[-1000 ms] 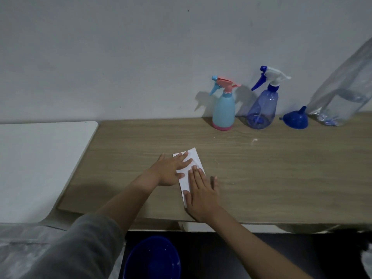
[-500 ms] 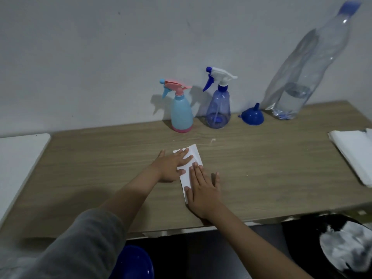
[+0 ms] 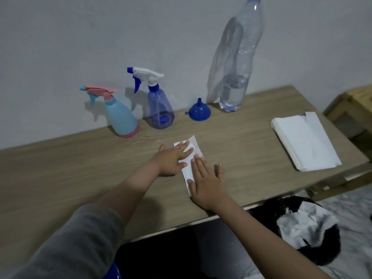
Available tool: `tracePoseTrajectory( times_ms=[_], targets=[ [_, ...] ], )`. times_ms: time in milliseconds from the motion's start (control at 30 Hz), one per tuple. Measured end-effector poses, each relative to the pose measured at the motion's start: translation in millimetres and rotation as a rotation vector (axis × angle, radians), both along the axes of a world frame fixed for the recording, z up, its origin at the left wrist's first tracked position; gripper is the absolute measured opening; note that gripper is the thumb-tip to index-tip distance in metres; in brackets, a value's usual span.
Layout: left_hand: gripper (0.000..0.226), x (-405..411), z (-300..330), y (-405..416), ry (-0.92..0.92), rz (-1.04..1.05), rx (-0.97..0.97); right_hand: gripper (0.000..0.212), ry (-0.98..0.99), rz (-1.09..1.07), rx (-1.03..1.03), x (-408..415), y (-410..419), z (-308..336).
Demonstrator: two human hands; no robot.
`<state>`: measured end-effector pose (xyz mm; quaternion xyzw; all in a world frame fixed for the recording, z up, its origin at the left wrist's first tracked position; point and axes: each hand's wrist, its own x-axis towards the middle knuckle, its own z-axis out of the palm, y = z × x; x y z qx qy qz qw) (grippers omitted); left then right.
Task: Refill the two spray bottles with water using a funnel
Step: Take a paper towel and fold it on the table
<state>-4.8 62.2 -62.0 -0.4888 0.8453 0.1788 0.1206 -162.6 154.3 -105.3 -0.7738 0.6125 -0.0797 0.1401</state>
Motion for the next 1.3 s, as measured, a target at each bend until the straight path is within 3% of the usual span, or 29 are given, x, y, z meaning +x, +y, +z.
tracePoseTrajectory(
  times_ms=[733,967,1133,1300],
  targets=[
    [0.058,-209,4,-36,-0.036,-0.211,0.0,0.084,0.111,-0.191,0.1,-190,-14,7],
    [0.057,-212,4,-7,-0.024,-0.255,0.016,0.084,0.142,-0.262,0.127,-188,21,7],
    [0.056,-188,4,23,-0.015,-0.274,0.006,0.072,0.093,-0.346,0.154,-148,54,9],
    [0.055,-135,2,48,0.006,-0.265,0.015,0.085,0.052,-0.368,0.155,-91,79,6]
  ],
)
